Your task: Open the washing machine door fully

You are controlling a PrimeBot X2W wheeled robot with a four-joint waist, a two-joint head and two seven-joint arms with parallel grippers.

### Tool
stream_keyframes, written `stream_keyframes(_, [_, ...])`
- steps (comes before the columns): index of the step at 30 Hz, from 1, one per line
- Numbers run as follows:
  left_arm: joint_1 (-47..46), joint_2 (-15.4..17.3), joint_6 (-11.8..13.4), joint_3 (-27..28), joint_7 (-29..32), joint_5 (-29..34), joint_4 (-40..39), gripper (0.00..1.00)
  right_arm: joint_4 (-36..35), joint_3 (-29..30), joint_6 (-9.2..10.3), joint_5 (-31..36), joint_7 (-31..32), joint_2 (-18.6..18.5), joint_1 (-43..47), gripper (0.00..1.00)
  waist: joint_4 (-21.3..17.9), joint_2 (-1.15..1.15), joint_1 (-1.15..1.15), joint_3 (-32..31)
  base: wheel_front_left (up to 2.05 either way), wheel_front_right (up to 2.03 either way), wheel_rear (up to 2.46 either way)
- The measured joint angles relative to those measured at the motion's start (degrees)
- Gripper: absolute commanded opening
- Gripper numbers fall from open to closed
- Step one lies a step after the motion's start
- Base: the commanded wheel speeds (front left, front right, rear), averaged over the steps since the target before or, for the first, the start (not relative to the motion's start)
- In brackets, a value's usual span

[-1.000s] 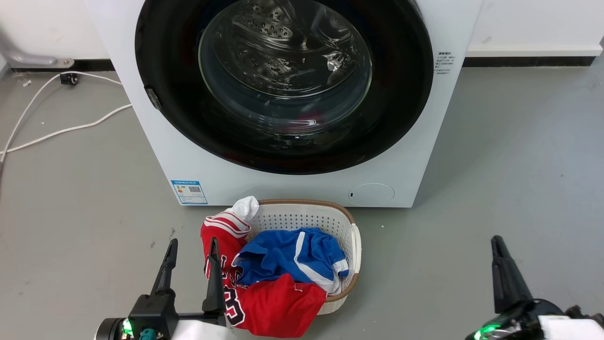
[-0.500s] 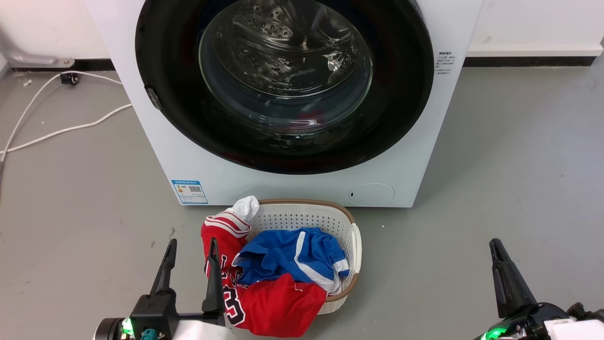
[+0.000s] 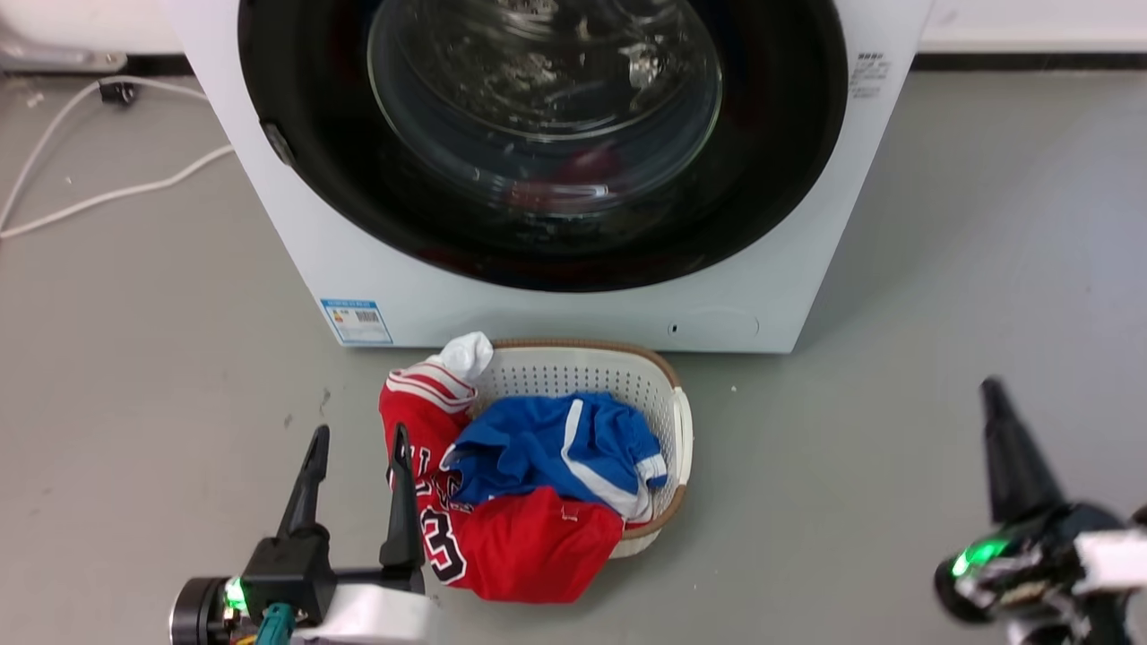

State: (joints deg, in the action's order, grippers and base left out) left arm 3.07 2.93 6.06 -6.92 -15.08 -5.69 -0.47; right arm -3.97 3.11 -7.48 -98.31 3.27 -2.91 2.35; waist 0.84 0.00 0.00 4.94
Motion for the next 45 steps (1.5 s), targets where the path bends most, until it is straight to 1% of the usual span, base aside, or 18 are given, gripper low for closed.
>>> stream_keyframes(5, [-2.31,0.00,-0.58,0.18,0.01,0.65,-0.26,1.00,1.70,4.83,0.00,0.59,1.56,-1.20,-8.05,0.00,0.09,0.00,0.00,3.31,0.00,0.00,0.00])
stream_keyframes(9, [-5.36,0.00,-1.57,1.12,0.00,1.52,-0.79,1.00,3.94,7.92,0.00,1.05,3.31,-3.77,-16.63,0.00,0.05,0.00,0.00,7.00,0.00,0.00,0.00])
stream_keyframes(12, [-7.29,0.01,-2.07,1.98,0.00,1.97,-1.23,1.00,5.64,9.67,0.00,0.20,4.97,-5.04,-23.44,0.00,-0.12,0.00,0.00,10.08,0.00,0.00,0.00])
stream_keyframes(16, [-10.63,0.00,-2.57,2.45,0.01,2.08,-1.62,1.00,8.95,10.18,-0.01,0.29,7.80,-7.99,-32.33,0.00,-0.44,0.00,0.00,14.53,0.00,0.00,0.00])
stream_keyframes(20, [-14.06,-0.01,-3.08,2.67,0.00,2.43,-2.10,1.00,13.73,9.70,0.00,0.45,10.53,-10.70,-41.16,0.00,-0.61,0.00,0.01,19.10,0.00,0.00,0.00])
stream_keyframes(23, [-15.97,0.00,-4.08,3.46,0.01,2.92,-2.16,1.00,17.38,8.88,0.00,0.42,12.23,-12.45,-47.63,0.00,-0.61,0.00,0.01,22.27,0.00,0.00,0.00])
stream_keyframes(27, [-18.03,0.01,-5.08,4.03,0.01,3.44,-2.23,1.00,22.30,5.86,0.00,2.47,14.58,-15.18,-54.88,0.00,-0.27,0.00,0.01,25.89,0.00,0.00,0.00])
stream_keyframes(30, [-19.12,0.00,-5.54,3.91,0.01,3.55,-2.32,1.00,25.13,3.57,0.00,4.01,16.31,-16.51,-59.59,0.00,0.40,0.00,0.02,27.98,0.00,0.00,0.00])
stream_keyframes(35, [-19.77,0.01,-4.95,2.89,0.01,2.72,-2.38,1.00,29.75,0.54,0.00,6.23,18.39,-17.89,-65.52,0.00,2.01,0.00,0.01,29.97,0.00,0.00,0.00])
stream_keyframes(39, [-20.04,0.01,-4.45,1.92,0.01,1.90,-2.38,1.00,33.28,-2.38,0.00,7.75,21.42,-18.67,-69.41,0.00,2.88,0.00,0.01,31.20,0.00,0.00,0.00])
stream_keyframes(45, [-20.84,0.00,-4.01,1.11,0.01,1.45,-2.54,1.00,36.41,-5.23,0.00,10.27,24.25,-20.27,-73.23,0.00,3.74,0.00,0.01,32.66,0.00,0.00,0.00])
